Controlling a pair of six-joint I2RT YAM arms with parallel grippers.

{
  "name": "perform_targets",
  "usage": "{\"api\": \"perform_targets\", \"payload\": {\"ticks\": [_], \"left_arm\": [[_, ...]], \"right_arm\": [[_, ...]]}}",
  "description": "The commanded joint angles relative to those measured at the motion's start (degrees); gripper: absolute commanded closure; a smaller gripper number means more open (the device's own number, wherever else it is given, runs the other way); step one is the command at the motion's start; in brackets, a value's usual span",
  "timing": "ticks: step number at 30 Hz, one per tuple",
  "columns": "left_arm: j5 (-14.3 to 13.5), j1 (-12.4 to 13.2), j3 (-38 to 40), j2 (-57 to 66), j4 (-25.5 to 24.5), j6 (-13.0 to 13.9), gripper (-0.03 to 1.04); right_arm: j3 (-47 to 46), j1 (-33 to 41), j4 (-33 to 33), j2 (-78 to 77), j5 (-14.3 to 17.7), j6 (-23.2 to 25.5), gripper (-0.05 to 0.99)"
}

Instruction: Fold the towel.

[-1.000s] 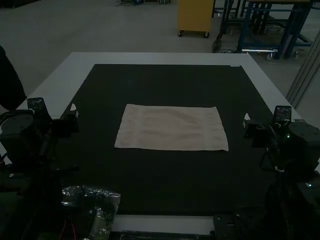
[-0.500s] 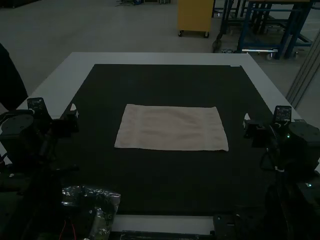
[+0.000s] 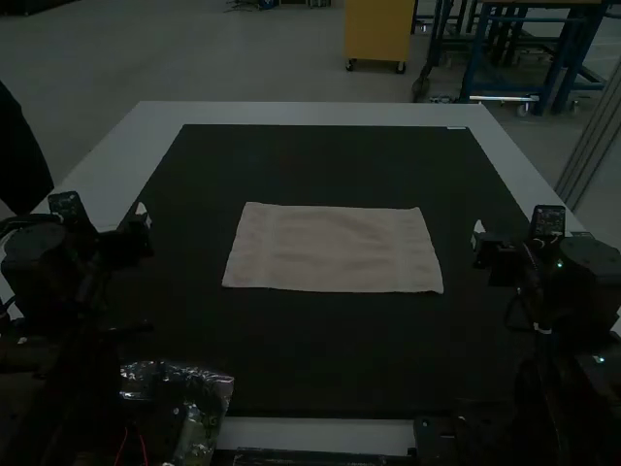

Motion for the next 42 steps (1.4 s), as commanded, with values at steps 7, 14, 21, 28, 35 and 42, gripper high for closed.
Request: {"api": "perform_targets", "payload": {"ticks": [7,14,21,28,35,42], "left_arm": [[-0.54,-0.14,-0.32,-0.40,5.52,12.96,0.04],[-0.63,-0.05,-0.32,-0.40,9.30,22.37,0.05],[-0.37,0.30,0.03,-0.40,19.06,20.61,0.06],[2.09,-0.67,12.52,6.80,15.63,19.82,0.06],[2.71,-0.76,29.65,36.42,18.79,10.59,0.05],[2.88,0.30,39.23,62.79,10.36,7.34,0.05]], "right_arm": [[-0.32,-0.32,5.66,-0.56,-1.59,-12.24,0.02],[-0.32,-0.41,12.78,-0.56,-1.85,-22.52,0.02],[-0.23,-1.46,17.18,-0.56,-1.76,-22.70,0.02],[8.74,-4.45,18.32,5.51,-3.35,-18.04,0.02],[27.63,-5.24,18.76,33.54,-5.72,-3.98,0.02],[40.55,-5.68,9.62,57.80,-12.22,7.45,0.02]]}}
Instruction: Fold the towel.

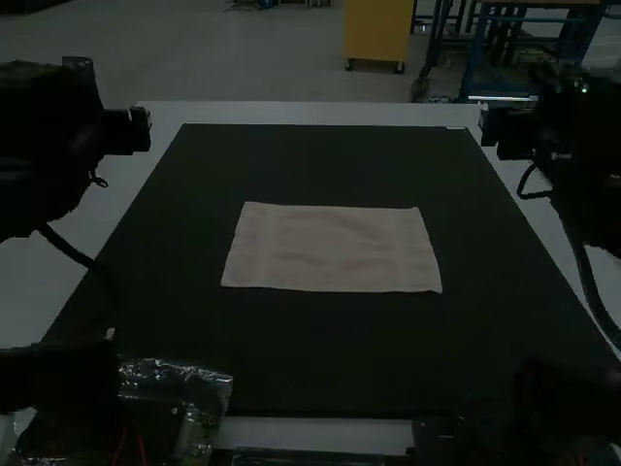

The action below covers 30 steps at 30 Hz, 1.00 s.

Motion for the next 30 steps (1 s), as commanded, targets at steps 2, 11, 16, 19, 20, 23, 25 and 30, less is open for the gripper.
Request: {"api": "perform_targets", "payload": {"ticks": [2,11,16,19,20,23,25,30], "left_arm": [[1.51,-0.32,2.25,6.80,-3.18,-2.39,0.05],[5.99,-5.86,-5.74,7.59,-2.83,-3.18,0.05],[6.61,-10.16,-8.82,11.02,-0.46,-3.09,0.05],[6.79,-11.92,-9.44,13.92,2.79,-3.09,0.05],[6.87,-12.36,-9.35,14.98,3.94,-3.09,0.05],[7.31,-12.89,-9.08,18.23,6.75,-3.18,0.05],[7.23,-13.15,-8.47,20.69,8.15,-3.18,0.05],[7.14,-13.06,-7.24,25.52,12.90,-3.27,0.05]], "right_arm": [[2.28,-0.90,-2.52,9.04,-2.89,7.62,0.02],[-6.77,-0.46,-2.78,15.80,-4.47,7.45,0.02],[-11.69,-0.46,1.53,15.72,-4.64,7.53,0.02],[-13.01,-0.19,4.25,17.47,-7.72,7.53,0.02],[-12.92,-0.10,4.43,18.79,-8.60,7.62,0.02],[-11.52,0.60,5.22,24.42,-11.68,8.06,0.02],[-9.94,1.04,5.31,28.20,-13.61,8.06,0.02],[-5.45,1.39,6.98,35.14,-15.02,7.09,0.02]]}}
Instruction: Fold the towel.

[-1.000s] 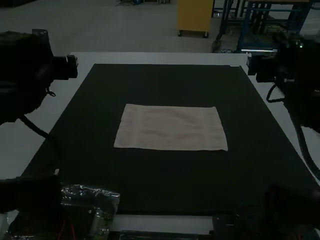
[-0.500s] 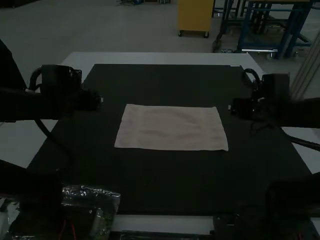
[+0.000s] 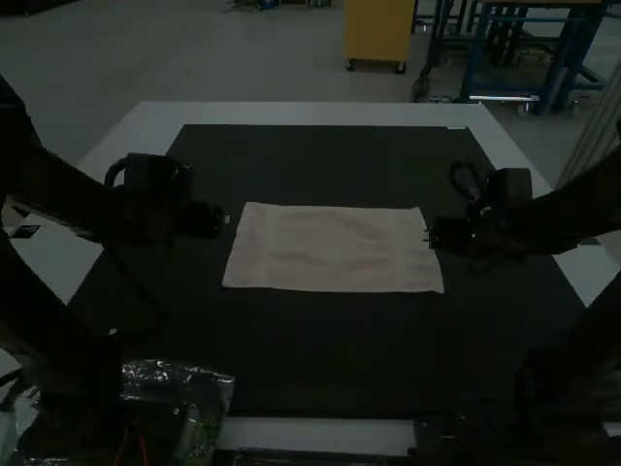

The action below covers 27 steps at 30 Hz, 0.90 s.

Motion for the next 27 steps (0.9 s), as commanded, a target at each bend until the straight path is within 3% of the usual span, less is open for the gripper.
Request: {"api": "perform_targets", "payload": {"ticks": [1,10,19,27], "left_arm": [[0.73,-0.49,2.45,2.45,2.70,-0.49,0.05],[1.00,-0.41,6.58,11.50,6.30,0.30,0.05],[3.02,-0.41,12.82,18.97,6.65,0.48,0.05],[3.11,-0.49,17.83,27.23,6.65,0.57,0.05]], "right_arm": [[4.04,0.67,1.34,2.60,-2.86,-0.54,0.02],[9.57,1.02,4.77,11.74,-3.13,-3.79,0.02],[15.11,1.02,8.81,21.59,-3.04,-5.46,0.02],[20.21,1.02,10.22,28.53,-2.95,-6.25,0.02]]}}
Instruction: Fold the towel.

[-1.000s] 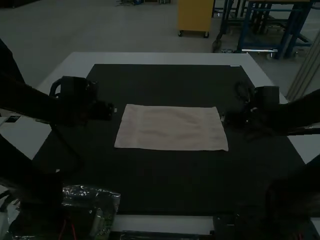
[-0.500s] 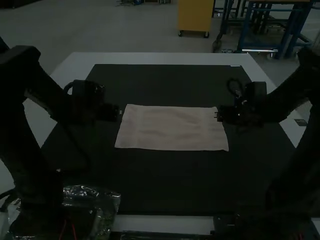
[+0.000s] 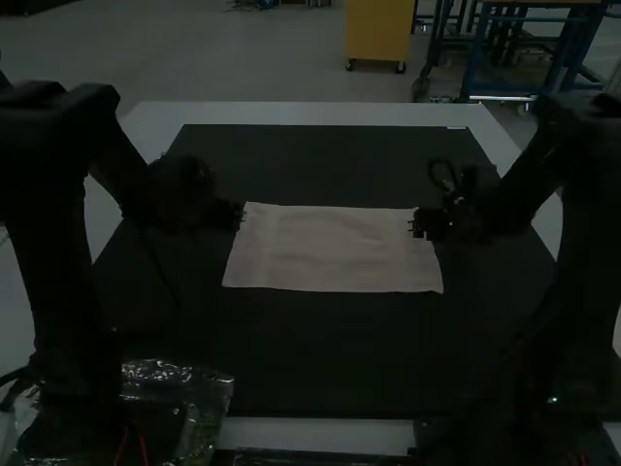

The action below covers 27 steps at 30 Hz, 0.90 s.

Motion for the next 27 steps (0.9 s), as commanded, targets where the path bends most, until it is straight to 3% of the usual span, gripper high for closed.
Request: {"api": "perform_targets", "payload": {"ticks": [1,20,22,27], "left_arm": [[0.72,-0.49,2.77,2.47,0.43,0.30,0.05],[0.64,-2.08,9.36,10.03,-1.68,0.48,0.06],[0.64,-2.08,9.19,10.30,-1.77,0.48,0.10],[0.64,-1.90,9.10,11.18,-1.16,1.45,0.15]], "right_arm": [[2.70,0.78,0.58,1.93,-0.48,-1.53,0.02],[10.70,0.60,-0.65,8.70,-0.13,-4.52,0.03],[10.53,0.78,-1.80,8.88,1.28,-6.01,0.03],[10.44,0.78,-3.55,9.40,1.36,-6.19,0.04]]}}
